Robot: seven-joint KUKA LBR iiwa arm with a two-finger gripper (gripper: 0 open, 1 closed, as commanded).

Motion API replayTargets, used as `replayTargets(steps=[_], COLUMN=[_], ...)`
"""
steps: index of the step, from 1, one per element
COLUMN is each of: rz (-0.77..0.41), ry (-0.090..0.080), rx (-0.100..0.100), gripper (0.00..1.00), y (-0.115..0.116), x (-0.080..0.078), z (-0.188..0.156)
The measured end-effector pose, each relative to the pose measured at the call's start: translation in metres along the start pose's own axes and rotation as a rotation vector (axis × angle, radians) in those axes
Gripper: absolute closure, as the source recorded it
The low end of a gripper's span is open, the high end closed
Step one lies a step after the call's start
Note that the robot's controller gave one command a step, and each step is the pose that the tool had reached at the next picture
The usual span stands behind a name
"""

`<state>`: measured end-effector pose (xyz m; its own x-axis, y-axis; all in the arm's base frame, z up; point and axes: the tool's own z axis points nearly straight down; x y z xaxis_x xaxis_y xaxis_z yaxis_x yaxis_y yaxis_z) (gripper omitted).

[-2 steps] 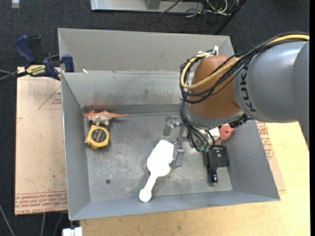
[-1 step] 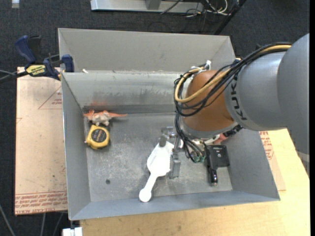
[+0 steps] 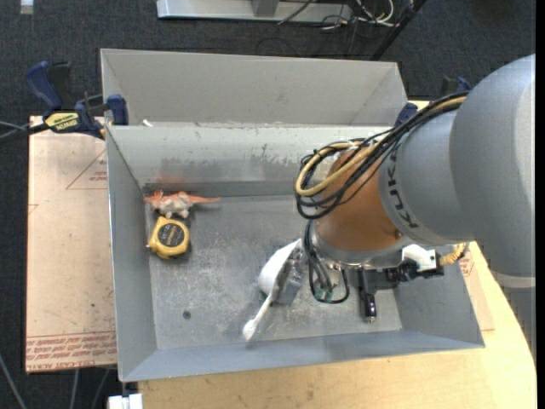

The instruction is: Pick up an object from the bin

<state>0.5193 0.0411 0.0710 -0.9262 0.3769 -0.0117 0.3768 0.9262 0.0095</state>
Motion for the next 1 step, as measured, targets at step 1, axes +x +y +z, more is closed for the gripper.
replayTargets(steps=[1], rz=[0.000], ry=[0.002], rx=[0.001], gripper=[0.00], y=[-0.0003], x=[0.0007], z=[0.0007])
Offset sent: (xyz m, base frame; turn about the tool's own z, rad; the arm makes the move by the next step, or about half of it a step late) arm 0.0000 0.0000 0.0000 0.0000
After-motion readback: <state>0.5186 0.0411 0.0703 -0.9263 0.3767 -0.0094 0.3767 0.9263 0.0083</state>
